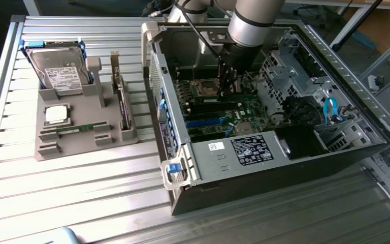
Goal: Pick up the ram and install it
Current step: 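Insert the ram into the slot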
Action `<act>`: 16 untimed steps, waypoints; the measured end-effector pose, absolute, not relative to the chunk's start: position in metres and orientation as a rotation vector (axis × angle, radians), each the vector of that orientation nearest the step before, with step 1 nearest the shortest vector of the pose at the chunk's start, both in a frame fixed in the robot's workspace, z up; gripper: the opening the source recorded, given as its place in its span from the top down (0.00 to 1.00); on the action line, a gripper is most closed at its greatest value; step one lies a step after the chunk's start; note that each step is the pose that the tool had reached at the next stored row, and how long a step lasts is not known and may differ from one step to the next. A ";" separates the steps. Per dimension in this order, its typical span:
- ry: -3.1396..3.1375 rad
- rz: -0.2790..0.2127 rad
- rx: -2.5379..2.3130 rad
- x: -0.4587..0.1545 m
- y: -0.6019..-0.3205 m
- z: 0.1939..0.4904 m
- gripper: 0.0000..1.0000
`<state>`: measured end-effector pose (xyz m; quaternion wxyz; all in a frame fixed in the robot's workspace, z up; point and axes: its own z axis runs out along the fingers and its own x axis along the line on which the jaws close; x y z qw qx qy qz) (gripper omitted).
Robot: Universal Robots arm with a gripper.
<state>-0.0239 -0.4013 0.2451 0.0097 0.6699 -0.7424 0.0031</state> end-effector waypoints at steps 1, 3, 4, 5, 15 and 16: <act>-2.307 0.010 2.104 -0.024 -0.401 0.245 0.86; -2.282 0.011 2.131 -0.024 -0.401 0.245 0.86; -2.268 0.011 2.145 -0.024 -0.401 0.245 0.86; -2.255 0.011 2.159 -0.024 -0.401 0.245 0.86; -2.246 0.011 2.168 -0.027 -0.408 0.243 0.86; -2.246 0.011 2.168 -0.028 -0.408 0.243 0.86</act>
